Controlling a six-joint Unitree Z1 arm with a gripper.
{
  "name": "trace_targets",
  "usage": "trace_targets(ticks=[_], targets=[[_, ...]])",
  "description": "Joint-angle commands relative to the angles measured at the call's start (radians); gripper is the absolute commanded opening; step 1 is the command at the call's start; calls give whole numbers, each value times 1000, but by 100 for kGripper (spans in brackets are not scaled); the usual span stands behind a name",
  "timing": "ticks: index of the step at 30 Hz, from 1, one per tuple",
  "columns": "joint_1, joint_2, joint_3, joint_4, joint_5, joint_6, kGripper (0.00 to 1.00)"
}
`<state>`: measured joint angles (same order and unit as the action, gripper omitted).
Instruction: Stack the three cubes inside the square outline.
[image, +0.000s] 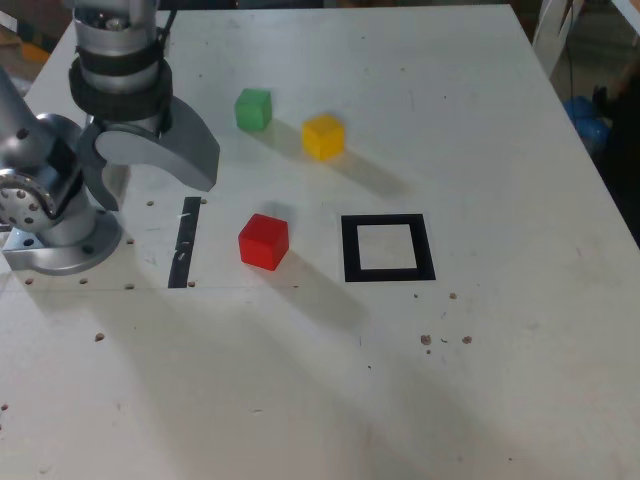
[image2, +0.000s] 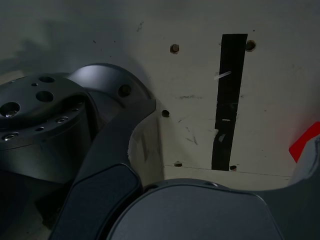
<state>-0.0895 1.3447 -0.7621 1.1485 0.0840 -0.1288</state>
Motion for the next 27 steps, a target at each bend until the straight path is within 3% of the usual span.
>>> trace_targets(ticks=[1,10,14,18,27], targets=[[2,0,1,-1,3,-2,99],[-19,27,-42,7,-2,14,99],[-66,67,-142,14,19,25,97],[-114,140,-237,16,45,38,95],[-150,341,-275,-15,35,136,95]])
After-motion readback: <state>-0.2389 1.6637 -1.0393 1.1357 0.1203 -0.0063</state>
